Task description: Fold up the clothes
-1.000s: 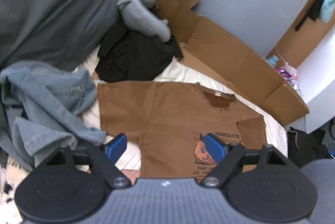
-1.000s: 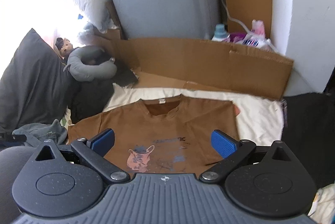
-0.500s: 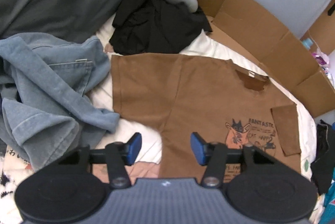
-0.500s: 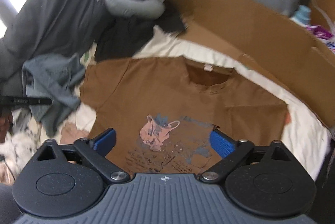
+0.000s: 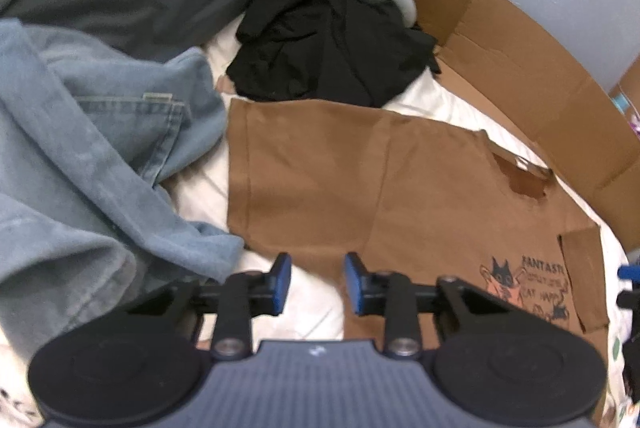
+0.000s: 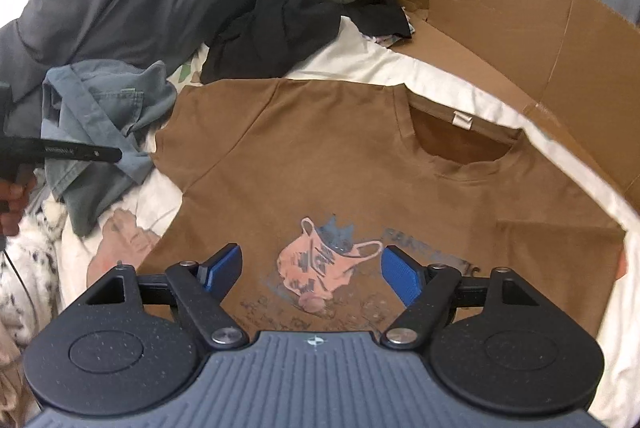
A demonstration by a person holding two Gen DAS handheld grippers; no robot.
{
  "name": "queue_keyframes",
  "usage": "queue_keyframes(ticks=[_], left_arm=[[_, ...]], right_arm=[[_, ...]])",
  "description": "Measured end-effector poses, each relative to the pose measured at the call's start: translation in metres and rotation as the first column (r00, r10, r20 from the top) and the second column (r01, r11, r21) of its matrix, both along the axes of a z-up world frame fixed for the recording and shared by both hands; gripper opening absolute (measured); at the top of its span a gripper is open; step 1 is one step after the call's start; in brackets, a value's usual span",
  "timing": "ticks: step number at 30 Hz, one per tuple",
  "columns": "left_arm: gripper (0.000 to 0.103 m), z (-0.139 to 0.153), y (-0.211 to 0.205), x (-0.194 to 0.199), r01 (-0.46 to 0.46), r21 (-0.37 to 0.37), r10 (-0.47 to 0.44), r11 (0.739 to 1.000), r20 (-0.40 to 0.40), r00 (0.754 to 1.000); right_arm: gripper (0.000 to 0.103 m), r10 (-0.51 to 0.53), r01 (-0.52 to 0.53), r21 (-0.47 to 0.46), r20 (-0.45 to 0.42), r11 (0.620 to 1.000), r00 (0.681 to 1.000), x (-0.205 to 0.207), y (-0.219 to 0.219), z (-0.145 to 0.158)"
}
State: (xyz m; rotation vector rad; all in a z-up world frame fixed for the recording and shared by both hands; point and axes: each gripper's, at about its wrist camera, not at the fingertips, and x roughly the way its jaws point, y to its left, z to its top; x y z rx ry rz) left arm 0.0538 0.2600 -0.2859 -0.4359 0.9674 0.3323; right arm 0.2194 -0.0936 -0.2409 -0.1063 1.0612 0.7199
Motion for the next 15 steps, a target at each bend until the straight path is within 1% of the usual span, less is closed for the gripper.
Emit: queue_keyframes(ticks=[1,3,5,7,9,15], left_arm=[[0.025,-0.004,0.001,0.0,-0.006,-0.002,0.006,1.0,0.005,1.0],[0.024,-0.012,0.004,0.001,-0.019,-0.006,0.019,1.0,0.014,1.0],[0.022,-0.022,0.008,-0.001,-0.049,-0.024,0.049,0.999,0.01,0.999],[0.021,-0.033,0.012,-0.003,-0.07,-0.05,0.071,0.996,0.009,0.997],[0.021,-0.044,0.017,-0.004,-0.093,-0.068,0.094,0.993,0.014,0.995],[0.022,-0.072,0.028,-0.006,-0.181,-0.106,0.187,0.978,0.05,0.981]], right_arm=[[0.078,-0.008,0.008,0.007,-0.005,1.0,1.0,0.0,0.002,-0.005],[0.066,-0.013,0.014,0.011,-0.015,1.0,1.0,-0.001,0.008,-0.016],[0.062,-0.011,0.012,0.016,-0.027,1.0,1.0,-0.002,0.014,-0.027],[0.062,0.009,-0.007,0.039,-0.042,0.999,0.999,-0.003,0.02,-0.038],[0.062,0.026,-0.024,0.048,-0.039,0.999,0.999,-0.006,0.027,-0.048],[0.062,-0.035,0.038,0.077,-0.051,0.996,0.998,-0.008,0.034,-0.076]])
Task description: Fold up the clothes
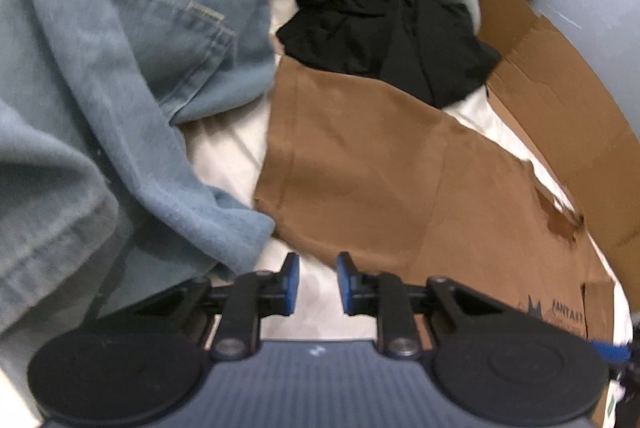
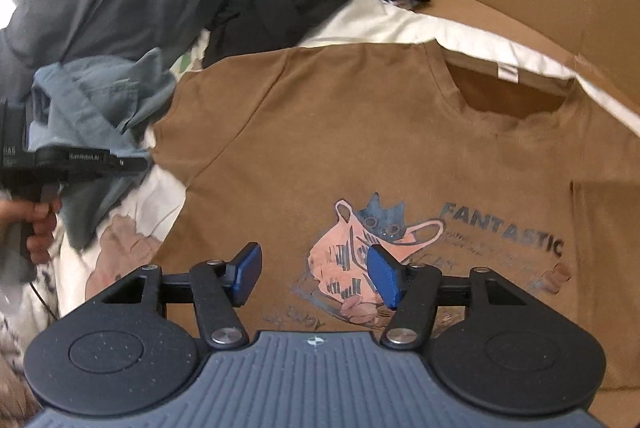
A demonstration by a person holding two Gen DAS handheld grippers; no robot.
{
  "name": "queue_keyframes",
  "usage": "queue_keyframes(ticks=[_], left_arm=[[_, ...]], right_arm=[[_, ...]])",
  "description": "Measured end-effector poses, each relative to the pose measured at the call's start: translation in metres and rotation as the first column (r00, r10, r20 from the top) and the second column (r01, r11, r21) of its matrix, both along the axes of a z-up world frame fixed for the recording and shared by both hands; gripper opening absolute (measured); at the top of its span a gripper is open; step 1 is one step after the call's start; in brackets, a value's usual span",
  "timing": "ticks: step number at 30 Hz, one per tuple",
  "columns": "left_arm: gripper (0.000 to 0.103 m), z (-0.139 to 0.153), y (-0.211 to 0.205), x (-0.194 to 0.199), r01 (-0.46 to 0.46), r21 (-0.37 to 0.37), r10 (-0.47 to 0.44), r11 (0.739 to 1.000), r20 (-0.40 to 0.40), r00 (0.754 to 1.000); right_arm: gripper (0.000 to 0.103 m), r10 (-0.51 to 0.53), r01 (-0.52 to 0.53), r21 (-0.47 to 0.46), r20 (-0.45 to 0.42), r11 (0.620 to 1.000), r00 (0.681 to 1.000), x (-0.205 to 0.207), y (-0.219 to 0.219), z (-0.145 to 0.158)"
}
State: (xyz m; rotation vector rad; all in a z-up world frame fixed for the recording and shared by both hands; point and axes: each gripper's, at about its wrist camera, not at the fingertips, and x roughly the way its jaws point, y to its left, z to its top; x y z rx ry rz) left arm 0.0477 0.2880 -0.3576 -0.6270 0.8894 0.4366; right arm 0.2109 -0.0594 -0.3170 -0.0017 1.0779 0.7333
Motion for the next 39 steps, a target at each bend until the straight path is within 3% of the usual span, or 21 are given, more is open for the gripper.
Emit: queue_keyframes(ticks=[4,15,19,24,28,32,34,39], left_arm=[[0.027,-0.014,0.006,0.003,-0.063,-0.055,0.063,0.996,0.01,0.998],[0.072,-0.035,-0.001,0.008,-0.17,-0.104,0.178,0.98,0.078,0.981],[0.074,-0.04,0.0,0.008,-0.226,-0.135,0.245,0.965,0.145,0.959],[0.086,-0.046,0.005,0.012,-0.224,-0.158,0.255,0.962,0.218,0.942],[0.086,-0.049,0.005,0.007,-0.232,-0.178,0.274,0.956,0.276,0.921],[0.072,-0.043,0.004,-0.002,-0.224,-0.215,0.286,0.951,0.333,0.899],[0.07,-0.038,0.003,-0.006,-0.197,-0.228,0.272,0.953,0.365,0.89],[0.067,-0.022,-0.001,-0.004,-0.15,-0.183,0.214,0.972,0.405,0.889]], right_arm=[[0.062,-0.032,0.032,0.001,-0.006,0.999,0.999,-0.005,0.0,-0.014],[0.062,-0.034,0.034,0.005,-0.022,0.999,0.999,-0.021,0.005,-0.026],[0.062,-0.005,0.005,0.014,-0.03,1.0,1.0,-0.027,0.012,-0.032],[0.062,-0.026,0.028,0.038,-0.054,0.999,0.998,-0.03,0.015,-0.04],[0.062,-0.044,0.047,0.047,-0.079,0.998,0.996,-0.034,0.016,-0.046],[0.062,-0.051,0.056,0.053,-0.085,0.997,0.995,-0.036,0.019,-0.046],[0.062,-0.058,0.063,0.06,-0.086,0.996,0.995,-0.036,0.019,-0.045],[0.062,-0.071,0.077,0.071,-0.09,0.994,0.993,-0.035,0.023,-0.043]])
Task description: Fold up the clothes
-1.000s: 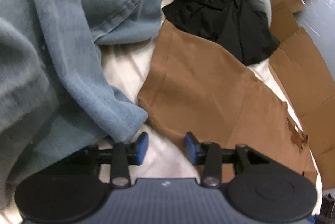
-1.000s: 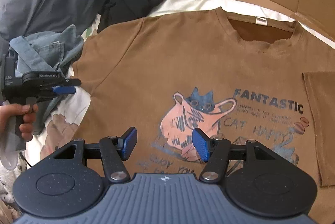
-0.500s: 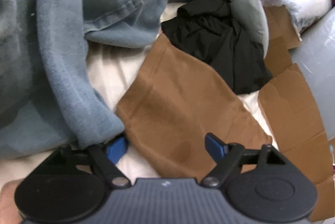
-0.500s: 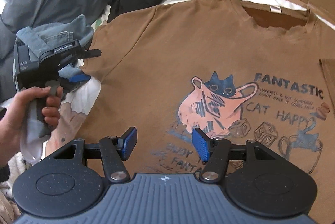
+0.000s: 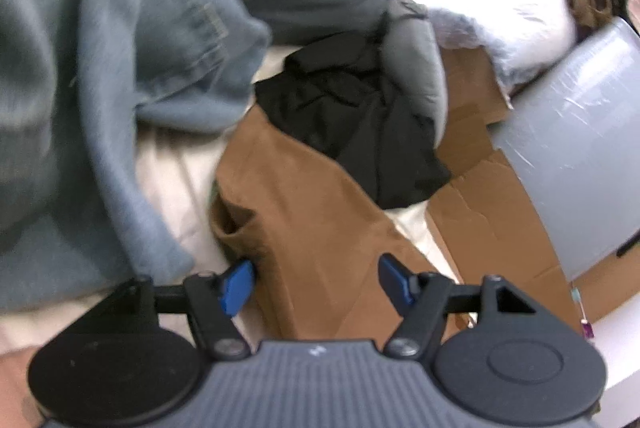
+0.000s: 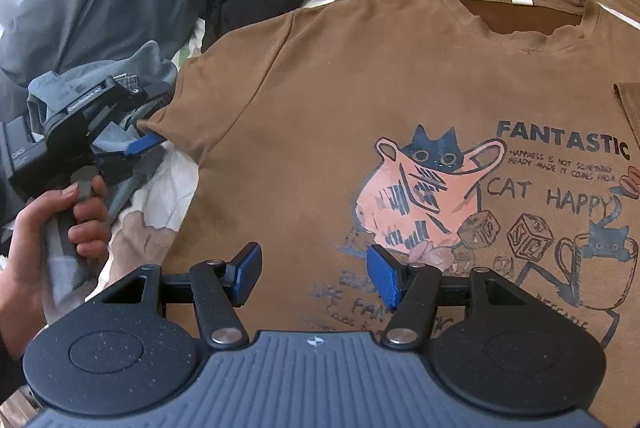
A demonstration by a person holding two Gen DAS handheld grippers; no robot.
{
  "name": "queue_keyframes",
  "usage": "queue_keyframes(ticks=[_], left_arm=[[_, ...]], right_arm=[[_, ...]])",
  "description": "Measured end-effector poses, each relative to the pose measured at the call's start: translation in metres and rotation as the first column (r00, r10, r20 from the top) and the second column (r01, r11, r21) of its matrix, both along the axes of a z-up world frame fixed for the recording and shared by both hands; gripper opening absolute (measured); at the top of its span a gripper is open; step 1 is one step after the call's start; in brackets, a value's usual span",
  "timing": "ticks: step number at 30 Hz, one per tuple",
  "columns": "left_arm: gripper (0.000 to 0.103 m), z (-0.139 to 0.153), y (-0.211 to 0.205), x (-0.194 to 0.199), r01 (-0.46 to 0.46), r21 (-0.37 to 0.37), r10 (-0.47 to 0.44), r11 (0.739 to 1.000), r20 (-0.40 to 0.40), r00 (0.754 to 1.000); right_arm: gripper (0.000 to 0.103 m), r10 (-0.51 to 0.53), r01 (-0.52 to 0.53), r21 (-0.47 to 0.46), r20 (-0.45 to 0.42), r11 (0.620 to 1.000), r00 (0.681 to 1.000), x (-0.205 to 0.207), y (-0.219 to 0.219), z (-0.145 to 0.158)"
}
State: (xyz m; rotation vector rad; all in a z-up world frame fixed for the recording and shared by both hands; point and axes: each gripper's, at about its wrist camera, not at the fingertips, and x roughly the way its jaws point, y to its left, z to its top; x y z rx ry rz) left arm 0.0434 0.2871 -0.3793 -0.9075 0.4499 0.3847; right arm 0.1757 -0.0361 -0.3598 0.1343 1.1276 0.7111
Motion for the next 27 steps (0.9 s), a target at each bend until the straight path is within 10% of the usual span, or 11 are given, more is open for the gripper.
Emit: queue_keyframes(ticks=[27], left_arm=[[0.01,-0.009,0.026,-0.01,-0.079,-0.015,0.078,0.997,-0.076,0.994]], right_arm=[[0.061,0.002,-0.001,0.081,-0.009,0.997,1.0,0.004,0.058,-0.006]])
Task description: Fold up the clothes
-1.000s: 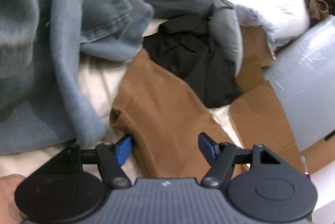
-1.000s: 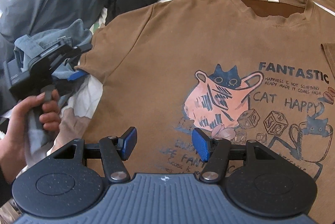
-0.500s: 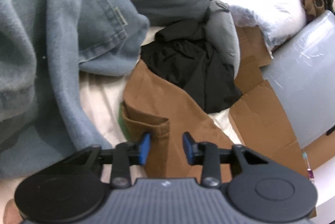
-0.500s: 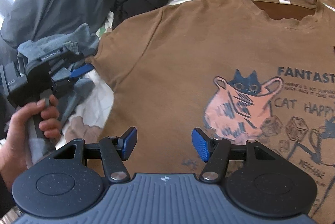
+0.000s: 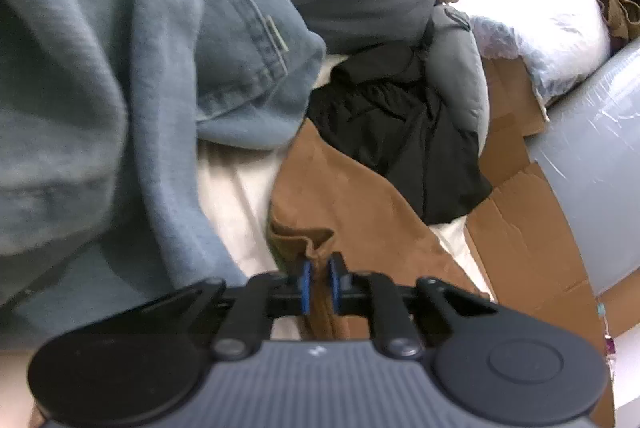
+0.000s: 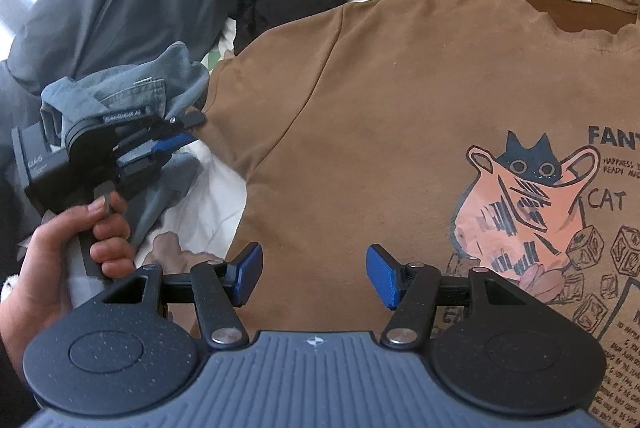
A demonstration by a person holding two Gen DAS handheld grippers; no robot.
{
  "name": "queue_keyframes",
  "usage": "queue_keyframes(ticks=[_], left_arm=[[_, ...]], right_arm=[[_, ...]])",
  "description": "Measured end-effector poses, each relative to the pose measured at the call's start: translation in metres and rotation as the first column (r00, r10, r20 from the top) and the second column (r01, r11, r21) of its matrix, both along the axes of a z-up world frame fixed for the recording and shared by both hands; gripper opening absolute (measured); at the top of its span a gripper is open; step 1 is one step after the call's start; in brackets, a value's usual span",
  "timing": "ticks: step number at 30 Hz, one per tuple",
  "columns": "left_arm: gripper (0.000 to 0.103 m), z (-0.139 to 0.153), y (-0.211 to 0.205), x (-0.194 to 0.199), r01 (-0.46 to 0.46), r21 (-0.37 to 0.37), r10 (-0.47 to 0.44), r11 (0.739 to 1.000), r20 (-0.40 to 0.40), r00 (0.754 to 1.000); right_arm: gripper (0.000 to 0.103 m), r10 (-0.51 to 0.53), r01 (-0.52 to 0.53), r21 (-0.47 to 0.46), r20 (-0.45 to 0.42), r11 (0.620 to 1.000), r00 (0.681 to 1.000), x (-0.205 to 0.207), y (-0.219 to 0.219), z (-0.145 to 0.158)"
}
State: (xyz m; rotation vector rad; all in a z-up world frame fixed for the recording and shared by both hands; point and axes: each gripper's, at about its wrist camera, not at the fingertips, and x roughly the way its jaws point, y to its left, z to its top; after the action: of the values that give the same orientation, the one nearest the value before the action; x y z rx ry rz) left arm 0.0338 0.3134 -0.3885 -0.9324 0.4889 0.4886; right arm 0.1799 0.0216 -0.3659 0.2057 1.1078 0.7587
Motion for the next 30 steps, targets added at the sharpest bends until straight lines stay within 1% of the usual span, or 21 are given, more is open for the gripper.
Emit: queue_keyframes(ticks=[2,4,5,6,7,8,10,11,12,14,19,22,25,30], left_arm=[[0.009,0.002,0.0,-0.004,-0.007,0.002,0.007,1.0,-0.002,1.0],[0.009,0.004,0.001,-0.007,-0.01,0.002,0.01,1.0,-0.008,1.0],[0.008,0.005,0.001,-0.008,-0.011,0.002,0.011,1.0,-0.012,1.0],[0.008,0.005,0.002,-0.009,-0.009,0.003,0.009,1.0,-0.018,1.0],[0.008,0.006,0.003,-0.01,-0.008,0.005,0.008,1.0,-0.025,1.0],[0.008,0.006,0.003,-0.011,-0.006,0.007,0.006,1.0,-0.031,0.999],[0.007,0.007,0.005,-0.013,-0.004,0.004,0.005,1.0,-0.029,1.0],[0.007,0.007,0.005,-0.013,-0.002,0.004,0.002,1.0,-0.028,1.0],[0.007,0.007,0.005,-0.014,0.0,0.006,0.0,1.0,-0.028,1.0],[0.007,0.008,0.006,-0.015,0.002,0.007,-0.002,1.0,-0.026,1.0],[0.006,0.014,0.006,-0.014,0.017,0.007,-0.017,1.0,0.003,1.0],[0.006,0.02,0.007,-0.012,0.02,-0.027,-0.019,0.999,0.041,0.999],[0.006,0.025,0.006,-0.007,0.043,-0.022,-0.042,0.999,0.046,0.998],[0.005,0.03,0.004,-0.003,0.075,-0.027,-0.074,0.997,0.057,0.996]], right_arm=[[0.061,0.001,-0.001,0.006,0.008,1.0,1.0,0.002,0.005,0.0],[0.058,0.01,-0.01,0.011,0.018,1.0,1.0,0.005,0.011,0.001],[0.048,0.014,-0.014,0.017,0.012,1.0,1.0,0.007,0.015,0.001],[0.041,0.017,-0.017,0.027,-0.001,0.999,1.0,0.009,0.019,0.0],[0.028,0.021,-0.021,0.033,-0.011,0.999,1.0,0.012,0.023,0.0],[0.02,0.027,-0.027,0.035,-0.017,0.999,0.999,0.013,0.028,0.0],[0.019,0.04,-0.04,0.038,-0.009,0.998,0.999,0.015,0.038,0.002],[0.016,0.047,-0.047,0.039,-0.002,0.998,0.999,0.015,0.042,0.003],[0.011,0.052,-0.052,0.04,0.0,0.998,0.999,0.016,0.047,0.003],[0.006,0.056,-0.056,0.041,-0.002,0.998,0.998,0.018,0.055,0.002],[0.005,0.053,-0.052,0.034,-0.015,0.998,0.998,0.023,0.069,-0.003],[0.003,0.044,-0.041,0.049,-0.05,0.998,0.998,0.026,0.078,-0.008],[0.003,0.03,-0.025,0.06,-0.08,0.998,0.996,0.028,0.087,-0.013],[0.002,-0.003,0.01,0.051,-0.131,0.999,0.991,0.035,0.098,-0.029]])
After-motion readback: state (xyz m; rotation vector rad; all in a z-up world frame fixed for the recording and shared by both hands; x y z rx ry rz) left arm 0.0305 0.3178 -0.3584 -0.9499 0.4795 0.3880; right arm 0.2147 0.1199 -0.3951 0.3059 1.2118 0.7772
